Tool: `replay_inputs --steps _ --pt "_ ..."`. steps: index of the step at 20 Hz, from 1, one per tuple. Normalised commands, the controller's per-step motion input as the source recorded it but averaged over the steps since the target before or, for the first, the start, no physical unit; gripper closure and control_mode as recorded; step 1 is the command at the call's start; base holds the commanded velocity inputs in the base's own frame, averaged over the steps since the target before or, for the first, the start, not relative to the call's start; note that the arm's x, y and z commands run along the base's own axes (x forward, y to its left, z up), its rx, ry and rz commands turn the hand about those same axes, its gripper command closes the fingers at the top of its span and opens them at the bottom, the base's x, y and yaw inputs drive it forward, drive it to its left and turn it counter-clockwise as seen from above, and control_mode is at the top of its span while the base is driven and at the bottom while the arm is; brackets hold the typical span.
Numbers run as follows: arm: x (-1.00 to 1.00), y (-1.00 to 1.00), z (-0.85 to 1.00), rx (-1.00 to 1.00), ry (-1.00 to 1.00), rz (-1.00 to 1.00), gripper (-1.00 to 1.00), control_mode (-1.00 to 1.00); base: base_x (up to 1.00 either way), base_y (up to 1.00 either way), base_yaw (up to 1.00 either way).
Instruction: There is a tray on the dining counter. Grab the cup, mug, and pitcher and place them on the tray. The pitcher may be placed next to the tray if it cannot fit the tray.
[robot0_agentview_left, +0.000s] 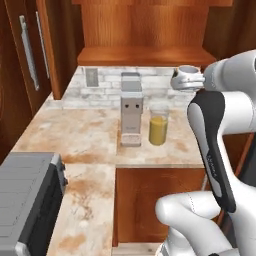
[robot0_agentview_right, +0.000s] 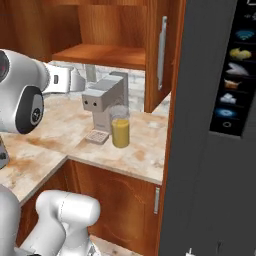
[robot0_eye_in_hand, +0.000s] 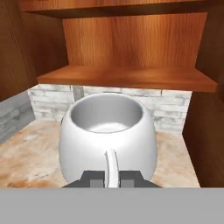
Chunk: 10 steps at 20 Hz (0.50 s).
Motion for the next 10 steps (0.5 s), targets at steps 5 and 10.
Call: replay_inputs --steps 5,10 --pt "0.0 0.0 0.0 0.0 0.0 0.0 1.0 1.0 -1.0 -0.17 0.1" --pt "0.0 0.0 0.0 0.0 0.0 0.0 1.0 1.0 -0.96 -0.29 -0.28"
